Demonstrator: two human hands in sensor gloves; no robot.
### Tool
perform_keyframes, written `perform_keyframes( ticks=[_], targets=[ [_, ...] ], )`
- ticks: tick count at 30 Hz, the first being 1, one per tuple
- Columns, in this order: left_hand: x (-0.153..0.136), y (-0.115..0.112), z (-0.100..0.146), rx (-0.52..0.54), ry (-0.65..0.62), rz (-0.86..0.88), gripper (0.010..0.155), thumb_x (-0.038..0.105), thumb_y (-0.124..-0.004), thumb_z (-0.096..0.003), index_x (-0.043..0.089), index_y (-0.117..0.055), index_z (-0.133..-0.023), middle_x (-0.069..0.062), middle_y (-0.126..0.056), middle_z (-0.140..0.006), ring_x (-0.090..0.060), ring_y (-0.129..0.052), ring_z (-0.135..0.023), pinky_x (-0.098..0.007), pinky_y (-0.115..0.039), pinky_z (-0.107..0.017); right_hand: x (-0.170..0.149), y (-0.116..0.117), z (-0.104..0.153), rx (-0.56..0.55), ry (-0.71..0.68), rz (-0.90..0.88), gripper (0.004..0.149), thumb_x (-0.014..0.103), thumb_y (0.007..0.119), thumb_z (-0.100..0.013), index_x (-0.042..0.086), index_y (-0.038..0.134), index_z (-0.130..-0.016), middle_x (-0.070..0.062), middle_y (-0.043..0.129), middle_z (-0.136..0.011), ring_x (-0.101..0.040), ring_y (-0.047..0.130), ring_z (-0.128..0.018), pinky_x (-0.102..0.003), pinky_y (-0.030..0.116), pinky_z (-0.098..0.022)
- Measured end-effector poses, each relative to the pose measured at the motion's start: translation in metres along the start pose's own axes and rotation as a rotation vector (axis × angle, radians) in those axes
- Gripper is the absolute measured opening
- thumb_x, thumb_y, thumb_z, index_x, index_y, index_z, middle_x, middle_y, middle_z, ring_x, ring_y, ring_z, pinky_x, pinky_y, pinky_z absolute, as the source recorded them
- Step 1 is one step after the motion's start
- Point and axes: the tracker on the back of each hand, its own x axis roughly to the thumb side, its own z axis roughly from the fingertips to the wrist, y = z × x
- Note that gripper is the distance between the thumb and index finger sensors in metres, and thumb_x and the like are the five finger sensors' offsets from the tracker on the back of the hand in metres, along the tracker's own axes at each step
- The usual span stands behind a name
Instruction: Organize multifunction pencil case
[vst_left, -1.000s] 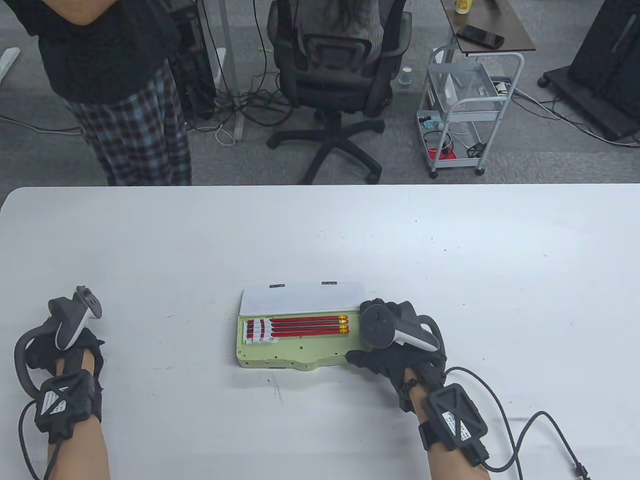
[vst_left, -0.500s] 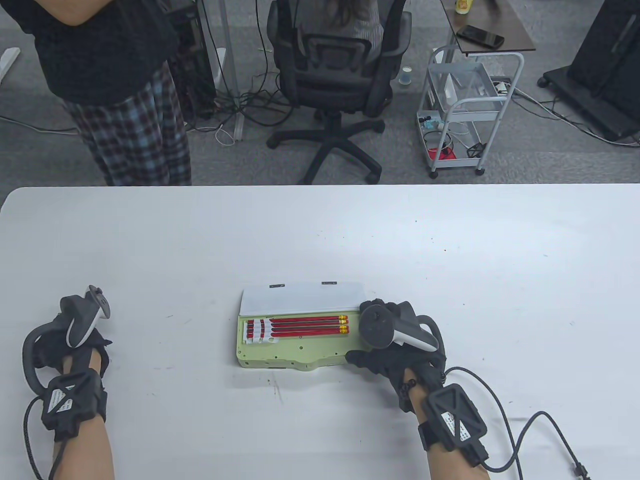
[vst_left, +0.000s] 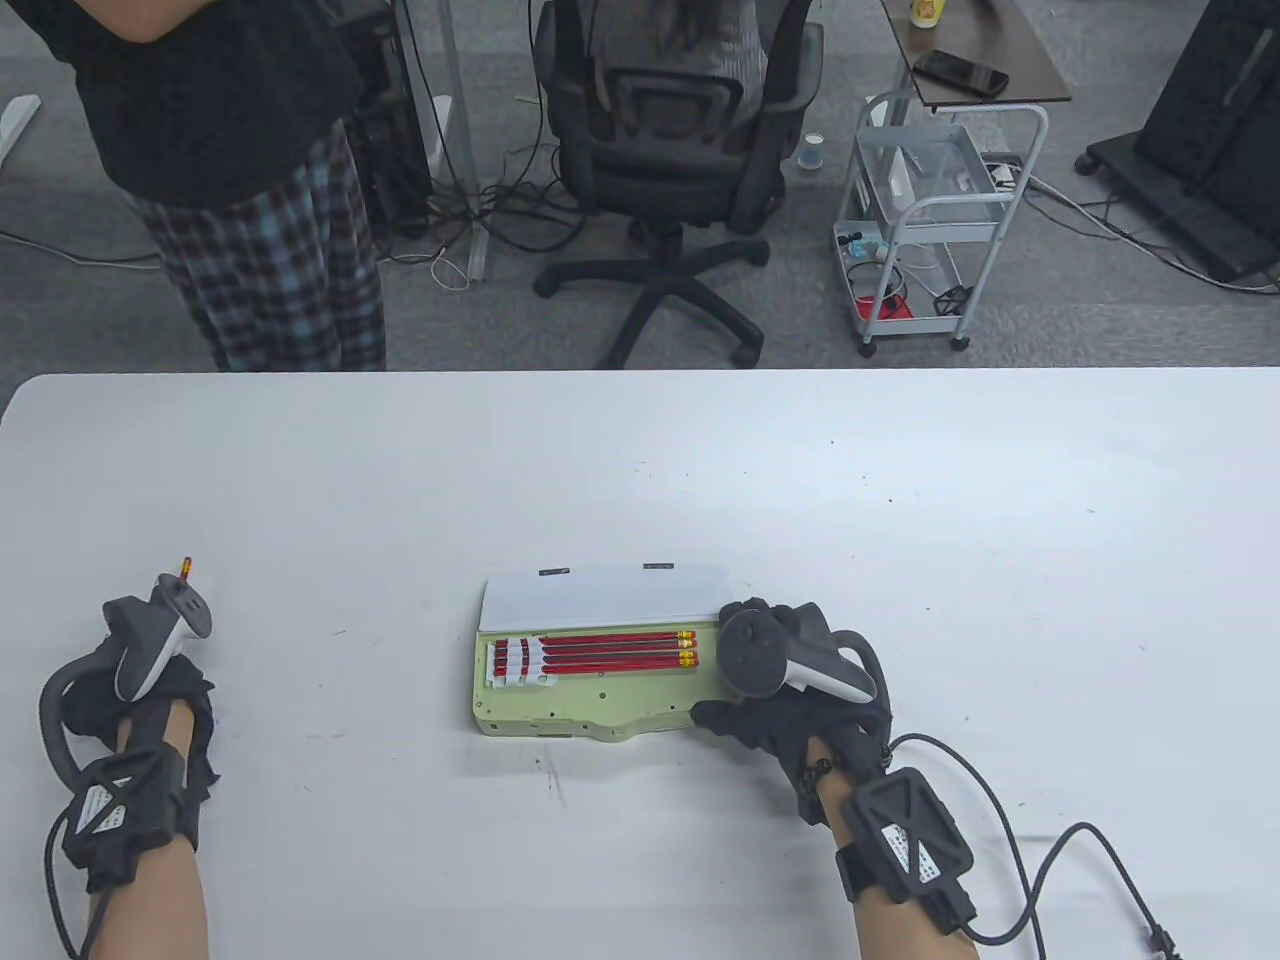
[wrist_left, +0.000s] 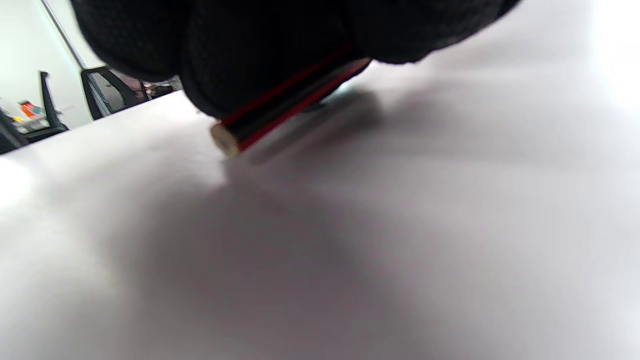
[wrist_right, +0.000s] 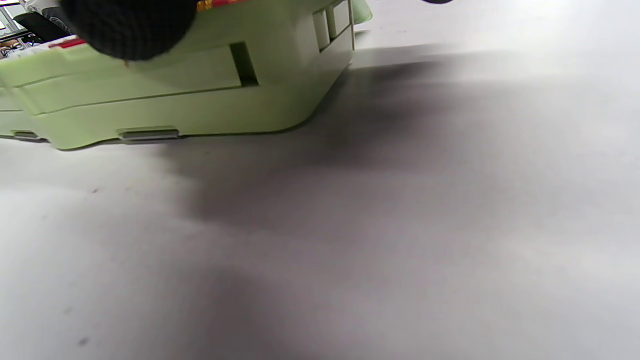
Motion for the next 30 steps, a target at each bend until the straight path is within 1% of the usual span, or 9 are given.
perform_keyframes(
  ticks=[4, 7, 10, 13, 16, 21, 23, 26, 30],
  targets=[
    [0.016, 0.016, 0.018, 0.054, -0.085, 0.073, 0.047, 0.036, -0.069, -0.0482, 0.015, -0.070, -0.091, -0.007, -0.088, -0.080, -0.031, -0.091, -0.072, -0.063, -0.071, -0.060, 0.000, 0.000, 0.000, -0.001, 0.001, 0.001, 0.102, 0.057, 0.063, -0.047, -0.007, 0.016, -0.111, -0.040, 0.019, -0.110, -0.065, 0.031, -0.101, -0.074, 0.037, -0.070],
    [0.030, 0.026, 0.034, 0.092, -0.162, 0.113, 0.047, 0.035, -0.068, -0.0487, 0.015, -0.068, -0.091, -0.007, -0.088, -0.085, -0.036, -0.091, -0.080, -0.065, -0.071, -0.061, 0.000, 0.000, 0.000, -0.002, 0.001, 0.005, 0.102, 0.057, 0.064, -0.047, -0.007, 0.017, -0.111, -0.040, 0.018, -0.111, -0.065, 0.031, -0.101, -0.074, 0.037, -0.070],
    [0.045, 0.036, 0.054, 0.123, -0.244, 0.158, 0.047, 0.034, -0.067, -0.0494, 0.016, -0.065, -0.093, -0.013, -0.086, -0.093, -0.042, -0.091, -0.084, -0.066, -0.073, -0.060, 0.000, 0.001, 0.001, -0.002, 0.002, 0.007, 0.102, 0.057, 0.064, -0.047, -0.007, 0.016, -0.111, -0.040, 0.019, -0.111, -0.065, 0.031, -0.101, -0.074, 0.037, -0.070],
    [0.061, 0.045, 0.076, 0.167, -0.340, 0.194, 0.046, 0.032, -0.066, -0.0502, 0.017, -0.063, -0.094, -0.016, -0.087, -0.094, -0.043, -0.094, -0.083, -0.064, -0.076, -0.058, 0.000, 0.001, 0.001, -0.003, 0.002, 0.010, 0.102, 0.057, 0.063, -0.047, -0.007, 0.016, -0.111, -0.040, 0.019, -0.111, -0.065, 0.031, -0.101, -0.074, 0.037, -0.070],
    [0.078, 0.050, 0.099, 0.211, -0.449, 0.235, 0.046, 0.029, -0.066, -0.0502, 0.019, -0.062, -0.094, -0.010, -0.091, -0.087, -0.037, -0.099, -0.075, -0.060, -0.080, -0.055, 0.000, 0.001, 0.001, -0.004, 0.002, 0.009, 0.102, 0.057, 0.063, -0.047, -0.007, 0.016, -0.111, -0.040, 0.020, -0.110, -0.065, 0.032, -0.101, -0.074, 0.037, -0.070],
    [0.104, 0.052, 0.137, 0.281, -0.603, 0.244, 0.045, 0.029, -0.065, -0.0503, 0.022, -0.064, -0.095, -0.007, -0.091, -0.083, -0.029, -0.098, -0.068, -0.058, -0.079, -0.055, 0.001, 0.002, 0.001, -0.010, 0.001, 0.010, 0.101, 0.057, 0.063, -0.047, -0.007, 0.017, -0.111, -0.040, 0.020, -0.111, -0.065, 0.032, -0.101, -0.074, 0.038, -0.070],
    [0.116, 0.050, 0.155, 0.348, -0.675, 0.274, 0.045, 0.029, -0.065, -0.0498, 0.023, -0.065, -0.094, -0.007, -0.091, -0.083, -0.029, -0.098, -0.067, -0.058, -0.079, -0.055, 0.001, 0.002, 0.001, -0.017, 0.000, 0.012, 0.101, 0.057, 0.063, -0.047, -0.007, 0.017, -0.111, -0.039, 0.021, -0.110, -0.065, 0.033, -0.101, -0.074, 0.038, -0.070],
    [0.130, 0.041, 0.176, 0.418, -0.788, 0.302, 0.045, 0.029, -0.065, -0.0496, 0.025, -0.067, -0.094, -0.006, -0.092, -0.082, -0.028, -0.098, -0.066, -0.058, -0.079, -0.055, 0.002, 0.002, 0.002, -0.031, -0.002, 0.019, 0.100, 0.057, 0.064, -0.047, -0.006, 0.020, -0.112, -0.039, 0.022, -0.111, -0.066, 0.034, -0.100, -0.074, 0.039, -0.070],
    [0.133, 0.037, 0.191, 0.523, -0.876, 0.278, 0.045, 0.029, -0.066, -0.0491, 0.025, -0.069, -0.093, -0.005, -0.093, -0.080, -0.025, -0.099, -0.062, -0.056, -0.081, -0.053, 0.004, 0.001, 0.003, -0.038, -0.003, 0.024, 0.098, 0.056, 0.064, -0.048, -0.006, 0.023, -0.112, -0.039, 0.024, -0.111, -0.066, 0.035, -0.100, -0.075, 0.040, -0.070]
  ],
)
